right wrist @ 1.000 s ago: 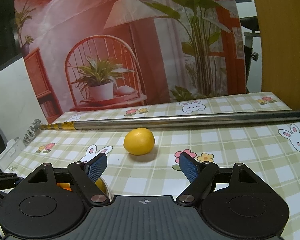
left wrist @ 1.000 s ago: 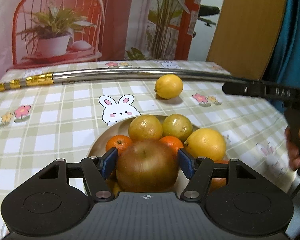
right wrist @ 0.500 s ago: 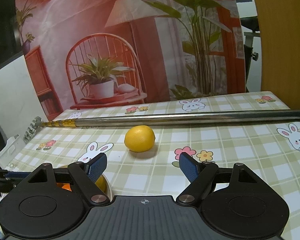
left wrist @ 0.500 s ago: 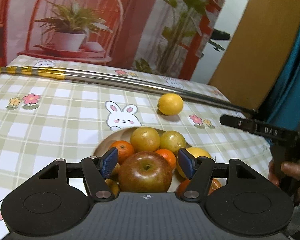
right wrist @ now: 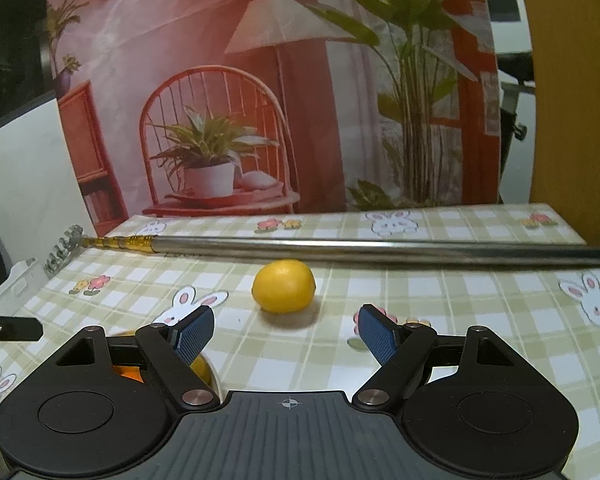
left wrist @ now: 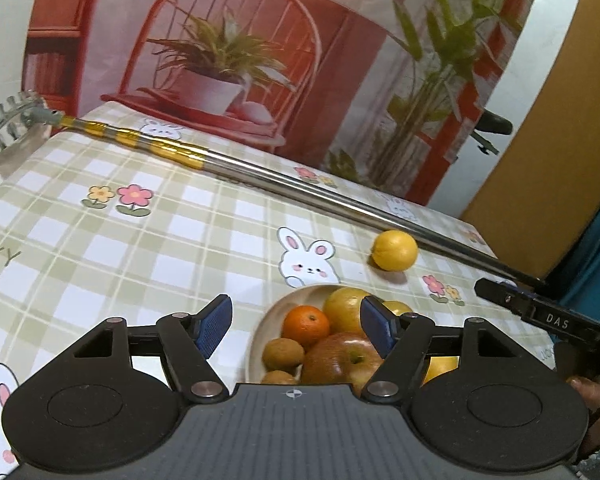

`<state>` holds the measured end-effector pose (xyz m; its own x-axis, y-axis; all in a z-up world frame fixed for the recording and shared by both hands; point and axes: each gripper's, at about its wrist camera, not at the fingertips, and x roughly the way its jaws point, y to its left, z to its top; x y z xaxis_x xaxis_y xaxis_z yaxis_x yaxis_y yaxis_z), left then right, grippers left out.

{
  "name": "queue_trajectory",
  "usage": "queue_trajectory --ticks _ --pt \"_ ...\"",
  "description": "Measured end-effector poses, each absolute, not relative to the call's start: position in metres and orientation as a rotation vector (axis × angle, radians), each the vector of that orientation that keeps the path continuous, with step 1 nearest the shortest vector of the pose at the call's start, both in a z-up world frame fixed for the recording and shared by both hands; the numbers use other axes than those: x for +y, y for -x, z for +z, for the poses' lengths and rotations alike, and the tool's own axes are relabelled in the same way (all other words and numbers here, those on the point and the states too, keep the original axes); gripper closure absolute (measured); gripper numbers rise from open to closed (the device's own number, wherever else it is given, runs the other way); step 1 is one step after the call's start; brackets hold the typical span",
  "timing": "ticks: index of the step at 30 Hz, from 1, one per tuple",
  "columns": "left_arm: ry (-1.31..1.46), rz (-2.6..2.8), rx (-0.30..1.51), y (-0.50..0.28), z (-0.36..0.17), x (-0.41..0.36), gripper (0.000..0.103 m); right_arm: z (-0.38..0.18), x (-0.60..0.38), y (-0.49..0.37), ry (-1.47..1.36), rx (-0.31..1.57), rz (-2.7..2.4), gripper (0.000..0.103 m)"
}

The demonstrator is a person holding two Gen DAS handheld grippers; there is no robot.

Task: Organize fruits
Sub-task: 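Grasp the yellow lemon with the right tool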

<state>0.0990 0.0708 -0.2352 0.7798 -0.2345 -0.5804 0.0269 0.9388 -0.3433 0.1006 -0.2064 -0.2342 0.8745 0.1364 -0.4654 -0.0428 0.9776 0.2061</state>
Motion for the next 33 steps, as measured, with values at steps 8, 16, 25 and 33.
queue_trajectory --ticks 8,16,25,33 --pt "0.353 -0.074 0.662 -0.097 -0.237 0.084 0.025 -0.242 -0.199 -0.145 -0.111 0.495 0.146 0.027" --pt "0.378 -0.016 0.665 -0.096 -0.241 0.097 0.023 -0.261 -0.186 -0.202 -0.078 0.571 0.160 0.029" --pt "0.390 -0.001 0.674 -0.095 -0.245 0.099 0.023 -0.285 -0.183 -0.237 -0.115 0.628 0.154 0.038" --pt "0.392 0.011 0.684 -0.097 -0.249 0.099 0.023 -0.291 -0.187 -0.232 -0.175 0.617 0.145 0.044"
